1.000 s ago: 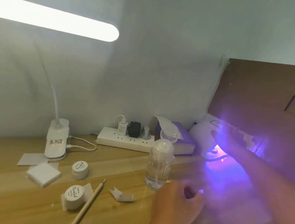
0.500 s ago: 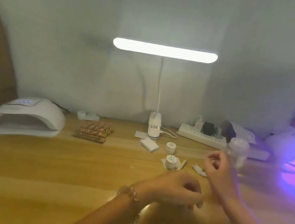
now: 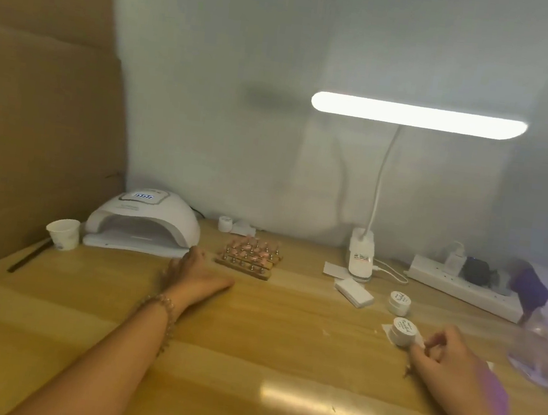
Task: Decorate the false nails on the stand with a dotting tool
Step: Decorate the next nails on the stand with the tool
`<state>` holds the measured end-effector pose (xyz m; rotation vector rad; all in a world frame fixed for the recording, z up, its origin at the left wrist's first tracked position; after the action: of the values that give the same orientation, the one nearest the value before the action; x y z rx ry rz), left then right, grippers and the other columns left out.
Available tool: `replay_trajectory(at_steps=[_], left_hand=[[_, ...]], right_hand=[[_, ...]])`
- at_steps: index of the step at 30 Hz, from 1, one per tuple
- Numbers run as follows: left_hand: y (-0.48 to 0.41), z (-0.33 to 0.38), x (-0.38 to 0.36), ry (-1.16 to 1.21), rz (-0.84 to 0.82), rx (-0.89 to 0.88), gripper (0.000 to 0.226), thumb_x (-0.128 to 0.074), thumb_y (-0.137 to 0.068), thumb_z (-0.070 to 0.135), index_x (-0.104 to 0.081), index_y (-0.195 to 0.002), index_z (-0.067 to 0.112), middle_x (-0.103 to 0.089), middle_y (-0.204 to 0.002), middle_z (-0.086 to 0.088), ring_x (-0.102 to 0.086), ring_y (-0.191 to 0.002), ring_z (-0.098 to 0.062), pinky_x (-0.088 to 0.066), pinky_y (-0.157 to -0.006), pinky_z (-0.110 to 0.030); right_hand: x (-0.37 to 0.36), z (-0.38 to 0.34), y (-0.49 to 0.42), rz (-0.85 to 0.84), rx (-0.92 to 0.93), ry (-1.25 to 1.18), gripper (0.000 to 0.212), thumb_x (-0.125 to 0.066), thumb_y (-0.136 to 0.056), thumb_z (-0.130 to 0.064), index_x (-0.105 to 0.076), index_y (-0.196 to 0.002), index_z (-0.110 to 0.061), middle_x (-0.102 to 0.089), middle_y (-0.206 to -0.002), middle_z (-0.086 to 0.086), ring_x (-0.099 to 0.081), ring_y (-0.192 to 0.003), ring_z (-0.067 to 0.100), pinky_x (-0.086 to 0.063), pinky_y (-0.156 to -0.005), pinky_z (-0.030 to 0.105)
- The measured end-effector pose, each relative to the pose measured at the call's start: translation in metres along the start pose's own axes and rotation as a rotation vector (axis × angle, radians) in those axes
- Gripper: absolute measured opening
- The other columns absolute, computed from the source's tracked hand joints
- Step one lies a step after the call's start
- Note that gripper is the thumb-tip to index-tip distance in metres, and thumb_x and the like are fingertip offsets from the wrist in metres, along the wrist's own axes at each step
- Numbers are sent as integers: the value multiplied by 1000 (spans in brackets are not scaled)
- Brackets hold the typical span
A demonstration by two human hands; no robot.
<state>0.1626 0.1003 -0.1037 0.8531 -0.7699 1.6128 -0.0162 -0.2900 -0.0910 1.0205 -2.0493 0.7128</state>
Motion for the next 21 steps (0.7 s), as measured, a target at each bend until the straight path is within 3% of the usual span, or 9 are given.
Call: replay_trajectory(at_steps=[4, 6, 9, 13, 16, 19, 21], left_hand=[[-14, 12, -10, 11, 28, -70, 72, -70, -68, 68, -40, -125, 35, -53, -135, 11, -45, -128, -17, -33, -102, -36], [-14, 13, -10, 35, 95, -84, 62, -72, -69, 67, -42, -115, 37, -56, -125, 16, -50, -121, -14, -33, -96, -35], [-13, 12, -9, 128, 115, -127, 49, -73, -70, 65, -46, -102, 39, -56, -101, 24, -54, -108, -8, -31, -87, -32], [-6, 10, -7, 74, 30, -204, 39, -70, -70, 68, -60, -89, 36, -61, -100, 20, -56, -102, -9, -37, -93, -33], [11, 10, -6, 122, -55, -245, 38, -74, -66, 63, -56, -74, 31, -62, -82, 19, -59, -89, -7, -39, -96, -34], [37, 22, -7, 47, -89, -295, 42, -73, -59, 65, -53, -66, 28, -59, -69, 21, -58, -82, -6, -38, -95, -33], [56, 38, -14, -3, -170, -350, 50, -70, -50, 77, -56, -65, 31, -58, -67, 23, -57, -79, -2, -38, -87, -31]], right_hand=[[-6, 3, -4, 26, 35, -20, 20, -67, -81, -36, -50, -81, -26, -63, -56, -12, -61, -65, 14, -46, -59, 34], [-9, 4, -6, 26, 53, -31, 19, -68, -81, -37, -52, -80, -27, -63, -59, -21, -61, -63, 14, -44, -57, 33], [-13, 7, -10, 35, 53, -49, 16, -69, -80, -33, -54, -79, -27, -64, -56, -17, -62, -64, 14, -45, -60, 34], [-15, 10, -12, 50, 53, -67, 14, -69, -76, -34, -56, -78, -30, -65, -57, -16, -62, -63, 15, -47, -60, 35], [-12, 10, -10, 71, 66, -69, 8, -66, -80, -33, -60, -75, -33, -65, -56, -18, -62, -65, 13, -48, -60, 36], [-7, 7, -6, 109, 38, -124, 19, -64, -83, -28, -64, -64, -27, -66, -56, -7, -61, -67, 19, -51, -65, 40], [0, 4, -1, 127, 27, -111, 22, -60, -86, -26, -64, -64, -27, -64, -62, -6, -59, -70, 23, -49, -66, 39]])
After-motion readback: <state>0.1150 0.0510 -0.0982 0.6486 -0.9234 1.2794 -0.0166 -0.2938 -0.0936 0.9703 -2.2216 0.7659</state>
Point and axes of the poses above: each hand's wrist, its own y-axis away from the middle knuckle, its own x-axis out of the back of the hand, z = x × y, the point moved 5 cm from there along -y, towards the middle knuckle
